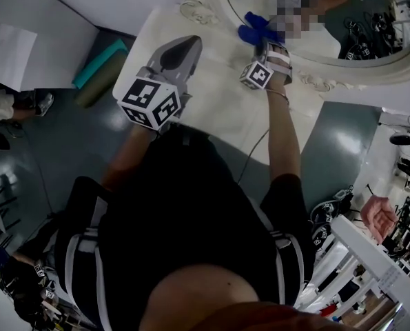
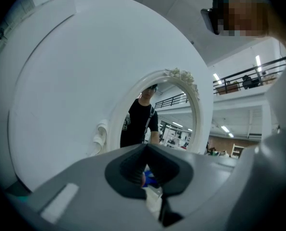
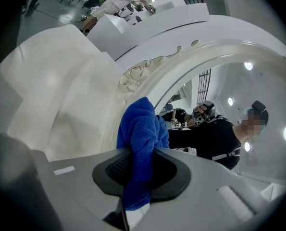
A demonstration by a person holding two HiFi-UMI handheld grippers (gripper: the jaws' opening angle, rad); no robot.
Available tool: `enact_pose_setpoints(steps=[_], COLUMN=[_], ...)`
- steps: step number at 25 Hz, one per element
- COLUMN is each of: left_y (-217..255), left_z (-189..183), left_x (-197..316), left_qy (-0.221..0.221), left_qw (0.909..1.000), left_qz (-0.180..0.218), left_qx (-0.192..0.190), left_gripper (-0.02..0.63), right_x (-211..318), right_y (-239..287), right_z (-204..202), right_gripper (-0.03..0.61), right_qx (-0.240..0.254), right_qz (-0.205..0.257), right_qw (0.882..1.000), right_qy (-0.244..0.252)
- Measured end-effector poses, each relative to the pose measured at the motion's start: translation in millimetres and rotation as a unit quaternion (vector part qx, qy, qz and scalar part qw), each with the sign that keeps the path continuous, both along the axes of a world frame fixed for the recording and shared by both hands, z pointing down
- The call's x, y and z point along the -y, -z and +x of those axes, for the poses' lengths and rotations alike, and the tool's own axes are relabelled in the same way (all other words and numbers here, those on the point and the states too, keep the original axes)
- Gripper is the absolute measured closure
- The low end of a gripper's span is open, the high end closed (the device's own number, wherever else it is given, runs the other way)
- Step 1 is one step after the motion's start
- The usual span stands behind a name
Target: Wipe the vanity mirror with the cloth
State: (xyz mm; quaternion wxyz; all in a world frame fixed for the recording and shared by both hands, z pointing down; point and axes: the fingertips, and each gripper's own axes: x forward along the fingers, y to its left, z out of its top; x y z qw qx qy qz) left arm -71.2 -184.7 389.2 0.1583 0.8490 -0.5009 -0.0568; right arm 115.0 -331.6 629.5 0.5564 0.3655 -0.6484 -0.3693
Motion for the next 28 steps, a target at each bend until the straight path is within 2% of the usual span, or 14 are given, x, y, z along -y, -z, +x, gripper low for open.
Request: enact_pose_setpoints(steps=[2, 4, 8, 12, 16, 19, 22, 25, 28], left_y=[3, 7, 19, 39, 47, 51, 54, 56, 58], left_z=[3, 4, 3, 12, 19, 24, 29, 29, 29], left_x=[-4, -4, 0, 1, 1, 2, 2, 4, 6], left_qy=[-0.005, -0.008, -0.012, -0.021, -0.032, -0.038, -0.042, -0.042, -0.042], left_qw=[1.0, 0.9999, 0.9995, 0.9985, 0.9975, 0.9969, 0.9967, 0.9965, 0.9963], left_qz=[0.005, 0.011, 0.027, 0.048, 0.058, 0.064, 0.065, 0.067, 0.068], left_qx=[-0.001, -0.004, -0.011, -0.019, -0.023, -0.024, -0.025, -0.027, -0.029], left_gripper=[0.604, 0.604, 0.604, 0.604, 0.604, 0.604, 0.604, 0.604, 0.604], right_x=[-9, -16, -27, -37, -42, -43, -43, -39, -37], right_y=[15, 41, 116, 214, 311, 389, 453, 496, 517], right_z=[-3, -5, -8, -4, 10, 30, 51, 63, 67], right_gripper=[0.506, 0.506, 0.506, 0.506, 0.506, 0.506, 0.506, 0.506, 0.506], right_qx=[0.046, 0.092, 0.133, 0.178, 0.196, 0.235, 0.244, 0.236, 0.232], right_qz=[-0.002, 0.015, 0.078, 0.141, 0.21, 0.259, 0.305, 0.337, 0.353], right_qw=[0.999, 0.996, 0.988, 0.974, 0.958, 0.936, 0.919, 0.908, 0.903], right_qy=[-0.003, -0.004, 0.009, 0.008, -0.017, -0.039, -0.06, -0.078, -0.083])
